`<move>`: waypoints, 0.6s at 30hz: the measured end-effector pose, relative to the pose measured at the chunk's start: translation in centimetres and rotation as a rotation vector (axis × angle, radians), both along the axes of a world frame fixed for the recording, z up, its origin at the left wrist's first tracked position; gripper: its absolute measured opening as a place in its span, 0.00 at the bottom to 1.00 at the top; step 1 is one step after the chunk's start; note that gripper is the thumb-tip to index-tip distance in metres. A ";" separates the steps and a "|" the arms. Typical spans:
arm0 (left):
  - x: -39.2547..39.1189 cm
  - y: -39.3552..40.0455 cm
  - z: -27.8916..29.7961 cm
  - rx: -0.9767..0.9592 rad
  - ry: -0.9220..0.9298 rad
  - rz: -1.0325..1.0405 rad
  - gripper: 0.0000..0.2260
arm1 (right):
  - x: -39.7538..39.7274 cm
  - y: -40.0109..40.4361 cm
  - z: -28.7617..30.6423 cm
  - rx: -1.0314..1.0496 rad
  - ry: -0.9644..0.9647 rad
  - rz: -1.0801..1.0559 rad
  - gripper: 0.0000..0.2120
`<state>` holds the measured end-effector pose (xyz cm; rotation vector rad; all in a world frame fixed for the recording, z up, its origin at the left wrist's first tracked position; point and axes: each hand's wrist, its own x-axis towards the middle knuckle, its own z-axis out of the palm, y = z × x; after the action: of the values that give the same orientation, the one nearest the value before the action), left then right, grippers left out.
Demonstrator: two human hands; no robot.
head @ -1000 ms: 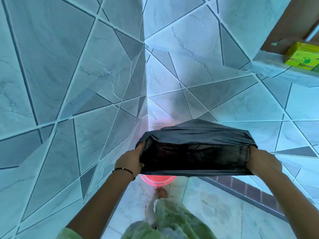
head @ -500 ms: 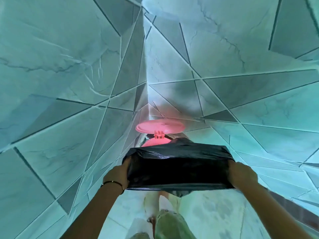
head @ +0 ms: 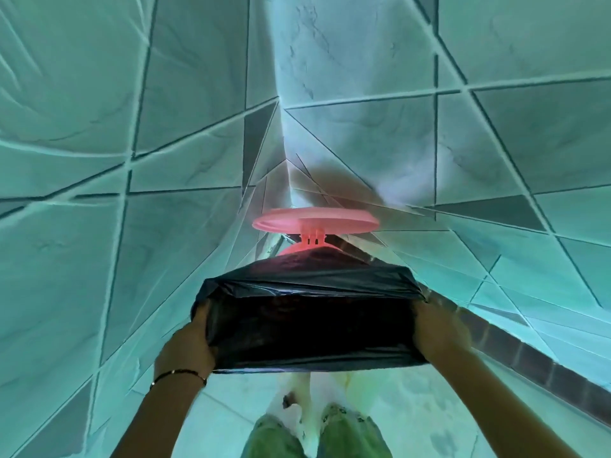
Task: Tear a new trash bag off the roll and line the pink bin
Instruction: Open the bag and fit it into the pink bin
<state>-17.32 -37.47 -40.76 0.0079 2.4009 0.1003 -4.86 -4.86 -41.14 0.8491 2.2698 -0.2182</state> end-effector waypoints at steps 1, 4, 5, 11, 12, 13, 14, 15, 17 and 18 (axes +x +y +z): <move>-0.1 0.0 -0.6 0.004 0.002 0.002 0.34 | -0.3 0.0 -0.9 -0.005 0.000 -0.003 0.18; 0.1 0.2 -2.3 0.004 0.006 -0.012 0.34 | -0.9 0.1 -2.3 0.003 0.003 -0.016 0.16; -0.1 0.4 -2.9 0.003 0.003 -0.024 0.34 | -1.2 0.1 -2.6 0.008 0.010 -0.026 0.15; -2.8 1.0 -4.8 0.007 0.184 0.031 0.34 | -3.0 -0.6 -4.2 0.112 0.201 -0.097 0.11; -3.0 1.0 -4.5 0.025 0.245 0.034 0.32 | -3.3 -0.8 -4.0 0.132 0.242 -0.121 0.12; -3.1 1.1 -4.3 0.053 0.292 0.030 0.30 | -3.5 -0.9 -3.8 0.149 0.287 -0.150 0.13; -2.9 1.2 -4.2 0.070 0.321 0.033 0.30 | -3.6 -1.2 -3.7 0.168 0.328 -0.176 0.12; -2.7 1.3 -4.2 0.085 0.342 0.041 0.30 | -3.6 -1.3 -3.7 0.183 0.358 -0.192 0.11; -2.1 1.3 -4.8 0.092 0.345 0.056 0.32 | -3.4 -1.6 -4.4 0.186 0.348 -0.180 0.10; -1.8 1.1 -5.5 0.083 0.321 0.060 0.34 | -3.2 -1.7 -5.1 0.171 0.312 -0.155 0.09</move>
<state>-19.15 -36.35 -46.23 -0.0109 2.7166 0.2427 -8.06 -6.54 -46.25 1.1501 2.5402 -0.2431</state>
